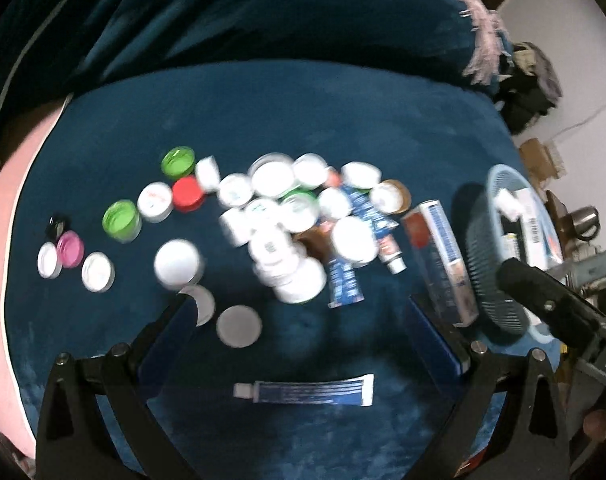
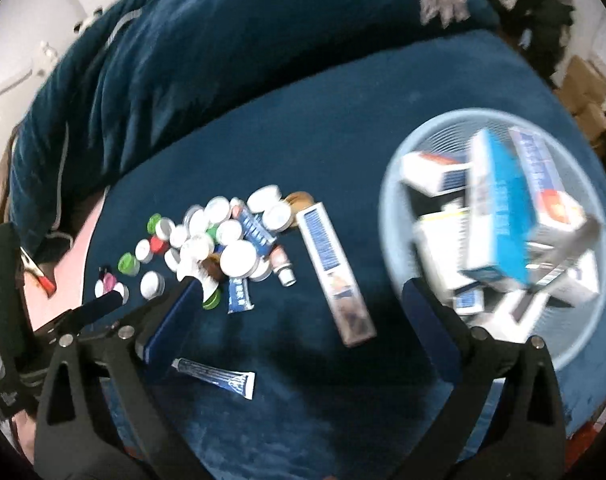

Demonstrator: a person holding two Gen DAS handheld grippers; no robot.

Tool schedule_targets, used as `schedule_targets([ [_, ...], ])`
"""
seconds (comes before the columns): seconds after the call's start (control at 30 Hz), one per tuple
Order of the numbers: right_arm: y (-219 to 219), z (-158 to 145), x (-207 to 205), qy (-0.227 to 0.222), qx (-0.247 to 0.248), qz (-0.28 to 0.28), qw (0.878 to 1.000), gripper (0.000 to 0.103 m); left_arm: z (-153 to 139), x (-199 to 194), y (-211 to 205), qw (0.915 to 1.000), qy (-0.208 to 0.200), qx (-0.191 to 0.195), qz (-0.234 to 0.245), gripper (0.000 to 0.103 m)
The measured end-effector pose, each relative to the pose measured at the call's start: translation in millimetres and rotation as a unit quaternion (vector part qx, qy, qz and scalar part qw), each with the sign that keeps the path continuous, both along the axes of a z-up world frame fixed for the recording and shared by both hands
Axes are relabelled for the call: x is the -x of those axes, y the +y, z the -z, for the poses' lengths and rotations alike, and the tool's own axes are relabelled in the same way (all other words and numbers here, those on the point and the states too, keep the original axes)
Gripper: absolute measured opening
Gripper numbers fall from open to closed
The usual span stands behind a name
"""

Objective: Organize objects
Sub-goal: 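Move both grippers back to the cap pile, then grasp the long white box with blue print with the right gripper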

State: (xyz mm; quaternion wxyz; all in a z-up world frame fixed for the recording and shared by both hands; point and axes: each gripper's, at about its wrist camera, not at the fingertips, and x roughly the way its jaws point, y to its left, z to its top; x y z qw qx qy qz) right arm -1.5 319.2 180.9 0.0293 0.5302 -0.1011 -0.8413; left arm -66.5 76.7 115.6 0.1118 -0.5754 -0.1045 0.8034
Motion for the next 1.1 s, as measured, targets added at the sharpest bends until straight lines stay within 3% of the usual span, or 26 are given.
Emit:
schedule_targets([
  [0.23, -23.4, 37.6, 26.5, -0.041, -0.056, -0.035, 0.997, 0.1, 25.0, 1.7, -10.6, 0.9995, -0.029, 0.009, -0.003, 0.102],
  [0.5, -21.7, 75.9, 45.5, -0.098, -0.071, -0.034, 0.992, 0.099, 26.7, 5.1, -17.9, 0.9996, -0.026, 0.006, -0.01, 0.102],
  [0.57, -27.0, 79.9, 45.0, -0.107, -0.087, -0.044, 0.99, 0.092, 25.3, 4.3, -16.8, 0.9997, -0.023, 0.003, -0.008, 0.102],
  [0.6, -28.6, 81.1, 44.7, -0.11, -0.093, -0.048, 0.988, 0.079, 25.1, 4.0, -17.4, 0.9997, -0.024, 0.002, -0.007, 0.102],
  [0.7, -28.5, 87.2, 41.5, -0.127, -0.13, -0.048, 0.982, 0.059, 25.5, 0.3, -17.8, 0.9996, -0.027, 0.0, -0.005, 0.102],
  [0.77, -27.0, 88.0, 38.7, -0.133, -0.123, -0.054, 0.982, 0.045, 24.6, -2.3, -18.7, 0.9996, -0.028, -0.003, -0.004, 0.102],
  [0.8, -25.3, 88.3, 37.7, -0.138, -0.093, -0.058, 0.984, 0.035, 24.1, -3.2, -19.4, 0.9996, -0.028, -0.002, -0.005, 0.102],
  [0.83, -23.0, 89.6, 37.2, -0.144, -0.068, -0.057, 0.986, 0.035, 23.7, -4.0, -20.8, 0.9996, -0.027, -0.002, -0.006, 0.102],
  [0.93, -20.9, 95.7, 36.7, -0.15, -0.117, -0.047, 0.981, 0.037, 23.8, -3.1, -23.3, 0.9996, -0.026, -0.001, -0.01, 0.102],
  [1.0, -16.3, 100.9, 37.0, -0.159, -0.104, -0.043, 0.981, 0.036, 24.8, -2.6, -25.1, 0.9996, -0.027, -0.001, -0.013, 0.102],
  [1.03, -15.2, 100.7, 36.8, -0.158, -0.103, -0.043, 0.981, 0.024, 25.2, -2.0, -25.8, 0.9995, -0.029, -0.001, -0.016, 0.102],
  [1.1, -11.5, 89.7, 35.9, -0.14, -0.085, -0.039, 0.986, 0.024, 25.2, -1.1, -26.5, 0.9992, -0.03, -0.008, -0.023, 0.102],
])
